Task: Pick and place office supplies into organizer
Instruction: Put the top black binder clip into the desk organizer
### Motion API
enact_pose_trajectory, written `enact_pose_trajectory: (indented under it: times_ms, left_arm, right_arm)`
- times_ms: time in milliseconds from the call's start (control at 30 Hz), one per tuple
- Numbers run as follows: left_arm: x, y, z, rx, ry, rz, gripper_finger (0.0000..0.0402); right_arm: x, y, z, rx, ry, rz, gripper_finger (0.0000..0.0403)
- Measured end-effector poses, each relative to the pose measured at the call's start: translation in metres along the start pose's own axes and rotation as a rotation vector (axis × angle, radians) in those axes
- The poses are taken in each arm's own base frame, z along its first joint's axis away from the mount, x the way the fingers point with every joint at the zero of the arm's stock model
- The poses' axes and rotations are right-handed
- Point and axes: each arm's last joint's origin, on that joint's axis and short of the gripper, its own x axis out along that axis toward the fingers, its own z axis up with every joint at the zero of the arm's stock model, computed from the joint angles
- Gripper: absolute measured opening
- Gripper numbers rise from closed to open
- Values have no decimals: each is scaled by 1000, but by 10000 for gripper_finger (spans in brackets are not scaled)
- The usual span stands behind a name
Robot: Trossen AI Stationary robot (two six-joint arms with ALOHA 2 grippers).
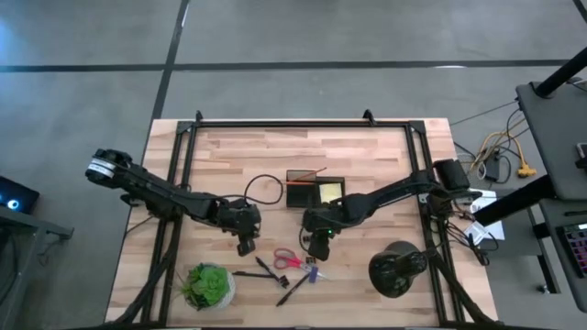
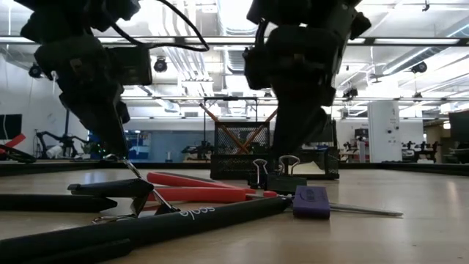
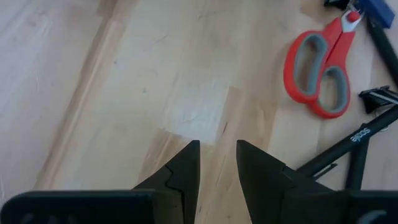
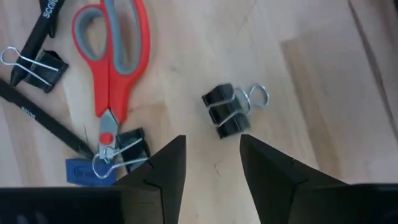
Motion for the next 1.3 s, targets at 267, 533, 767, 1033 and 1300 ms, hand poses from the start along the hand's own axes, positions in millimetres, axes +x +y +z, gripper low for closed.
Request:
enact_pose_trajectory:
  times_ms: [267, 533, 767, 1033, 1300]
  left_arm:
    - [-1, -1, 1, 2, -25, -14, 88]
    - [0, 0, 0, 3, -26, -15, 88]
    - [0, 0, 0, 7, -31, -17, 88]
    - [0, 0, 0, 8, -31, -17, 88]
    - [0, 0, 0, 8, -31, -17, 88]
  right_arm:
    - [17, -3, 8, -24, 14, -25, 142]
    - [23, 5, 23, -96, -1, -15, 137]
    - [19, 5, 30, -127, -3, -21, 128]
    - [21, 3, 26, -155, 42, -28, 111]
    - [21, 2, 27, -154, 41, -28, 99]
